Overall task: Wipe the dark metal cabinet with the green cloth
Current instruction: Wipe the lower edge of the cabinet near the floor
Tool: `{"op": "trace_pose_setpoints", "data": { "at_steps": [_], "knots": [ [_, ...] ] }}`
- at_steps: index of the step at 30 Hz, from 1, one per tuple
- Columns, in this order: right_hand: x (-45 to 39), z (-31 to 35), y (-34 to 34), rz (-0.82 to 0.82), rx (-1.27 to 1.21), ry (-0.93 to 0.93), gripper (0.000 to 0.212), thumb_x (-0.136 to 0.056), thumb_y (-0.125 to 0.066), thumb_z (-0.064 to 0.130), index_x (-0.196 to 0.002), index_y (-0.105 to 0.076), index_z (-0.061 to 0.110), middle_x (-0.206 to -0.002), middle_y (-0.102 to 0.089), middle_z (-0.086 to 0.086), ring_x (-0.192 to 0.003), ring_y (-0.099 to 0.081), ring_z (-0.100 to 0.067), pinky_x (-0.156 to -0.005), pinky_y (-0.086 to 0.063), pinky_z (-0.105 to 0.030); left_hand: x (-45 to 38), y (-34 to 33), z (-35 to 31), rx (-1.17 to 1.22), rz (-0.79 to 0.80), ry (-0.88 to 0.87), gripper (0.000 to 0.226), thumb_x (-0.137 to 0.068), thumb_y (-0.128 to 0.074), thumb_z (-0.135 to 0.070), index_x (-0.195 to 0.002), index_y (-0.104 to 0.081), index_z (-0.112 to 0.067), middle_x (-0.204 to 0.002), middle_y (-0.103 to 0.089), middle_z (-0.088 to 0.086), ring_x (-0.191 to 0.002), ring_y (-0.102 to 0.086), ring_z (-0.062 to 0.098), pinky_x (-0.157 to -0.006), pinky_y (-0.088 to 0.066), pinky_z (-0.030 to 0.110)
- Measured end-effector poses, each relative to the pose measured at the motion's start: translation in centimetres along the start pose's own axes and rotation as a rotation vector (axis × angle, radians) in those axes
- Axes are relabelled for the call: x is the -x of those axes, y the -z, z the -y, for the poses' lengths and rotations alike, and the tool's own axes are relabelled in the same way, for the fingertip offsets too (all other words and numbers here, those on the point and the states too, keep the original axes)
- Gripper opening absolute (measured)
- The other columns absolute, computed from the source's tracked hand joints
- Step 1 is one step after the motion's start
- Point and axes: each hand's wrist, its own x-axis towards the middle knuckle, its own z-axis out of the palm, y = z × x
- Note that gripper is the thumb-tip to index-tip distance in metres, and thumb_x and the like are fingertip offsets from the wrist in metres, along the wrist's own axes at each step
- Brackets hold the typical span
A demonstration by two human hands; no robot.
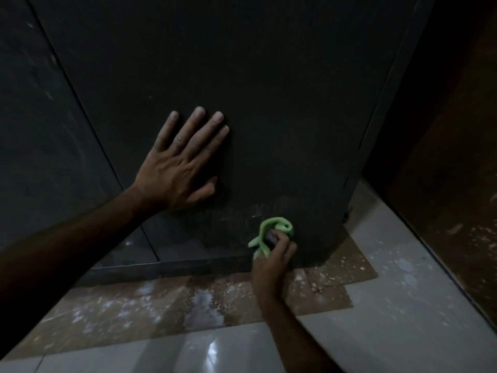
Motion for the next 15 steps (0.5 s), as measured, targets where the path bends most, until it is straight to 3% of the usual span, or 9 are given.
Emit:
{"op": "trace_pose_setpoints", "data": {
  "at_steps": [2, 5, 6, 9, 11, 13, 15],
  "knots": [
    [-1.1, -1.4, 1.7, 0.008, -0.026, -0.124, 0.052, -0.079, -0.065, -0.012, -0.124, -0.05, 0.009, -0.136, -0.042, -0.018, -0.114, -0.056, -0.033, -0.079, -0.042, -0.013, 0.1, 0.3, 0.1, 0.017, 0.016, -0.001, 0.087, -0.093, -0.042, -0.058, -0.16, -0.013, -0.011, -0.168, -0.007, 0.011, -0.155, -0.003, 0.032, -0.124, 0.003, 0.051],
    [-4.8, 1.0, 2.9, -0.307, -0.071, -0.067, 0.055, -0.079, -0.059, -0.019, -0.126, -0.05, 0.008, -0.134, -0.044, -0.025, -0.111, -0.056, -0.035, -0.07, -0.039, 0.002, 0.1, 1.1, 0.2, 0.046, 0.039, -0.005, 0.085, -0.093, -0.042, -0.055, -0.16, -0.01, -0.012, -0.168, -0.004, 0.01, -0.155, -0.002, 0.031, -0.125, 0.0, 0.05],
    [-5.3, 2.5, 2.3, -0.357, -0.013, 0.007, 0.055, -0.078, -0.059, -0.017, -0.124, -0.051, 0.012, -0.135, -0.043, -0.022, -0.11, -0.055, -0.03, -0.073, -0.042, 0.0, 0.0, 1.3, 0.1, 0.059, 0.044, -0.003, 0.084, -0.094, -0.042, -0.054, -0.16, -0.011, -0.012, -0.168, -0.004, 0.01, -0.155, -0.003, 0.031, -0.125, -0.001, 0.051],
    [-2.7, 4.5, -0.2, -0.153, 0.175, 0.311, 0.054, -0.077, -0.061, -0.013, -0.12, -0.057, 0.019, -0.141, -0.037, -0.014, -0.113, -0.055, -0.026, -0.087, -0.053, -0.023, -0.1, 1.9, -0.2, 0.086, 0.049, 0.011, 0.081, -0.095, -0.043, -0.049, -0.16, -0.013, -0.011, -0.168, -0.007, 0.011, -0.155, -0.004, 0.032, -0.124, -0.004, 0.053],
    [-0.2, 2.3, -0.4, 0.072, 0.342, 0.427, 0.048, -0.08, -0.062, -0.009, -0.119, -0.064, 0.018, -0.143, -0.039, -0.014, -0.114, -0.057, -0.029, -0.091, -0.051, -0.026, -0.2, 2.4, -0.2, 0.089, 0.047, 0.016, 0.079, -0.094, -0.047, -0.044, -0.159, -0.017, -0.01, -0.167, -0.01, 0.013, -0.155, -0.006, 0.032, -0.124, -0.006, 0.053],
    [0.0, -0.2, 1.0, 0.215, 0.383, 0.309, 0.039, -0.084, -0.057, -0.011, -0.115, -0.068, 0.01, -0.141, -0.04, -0.012, -0.117, -0.055, -0.03, -0.091, -0.043, -0.016, -0.3, 2.9, -0.2, 0.099, 0.04, 0.015, 0.077, -0.094, -0.05, -0.039, -0.158, -0.021, -0.008, -0.166, -0.014, 0.014, -0.154, -0.009, 0.033, -0.124, -0.009, 0.054],
    [-1.5, 0.0, 1.9, 0.073, 0.298, 0.16, 0.033, -0.081, -0.05, -0.019, -0.104, -0.065, 0.0, -0.135, -0.041, -0.017, -0.113, -0.055, -0.035, -0.084, -0.036, -0.005, -0.2, 3.3, -0.1, 0.127, 0.037, 0.008, 0.074, -0.094, -0.051, -0.038, -0.157, -0.025, -0.007, -0.165, -0.018, 0.016, -0.154, -0.012, 0.035, -0.123, -0.012, 0.055]
  ]
}}
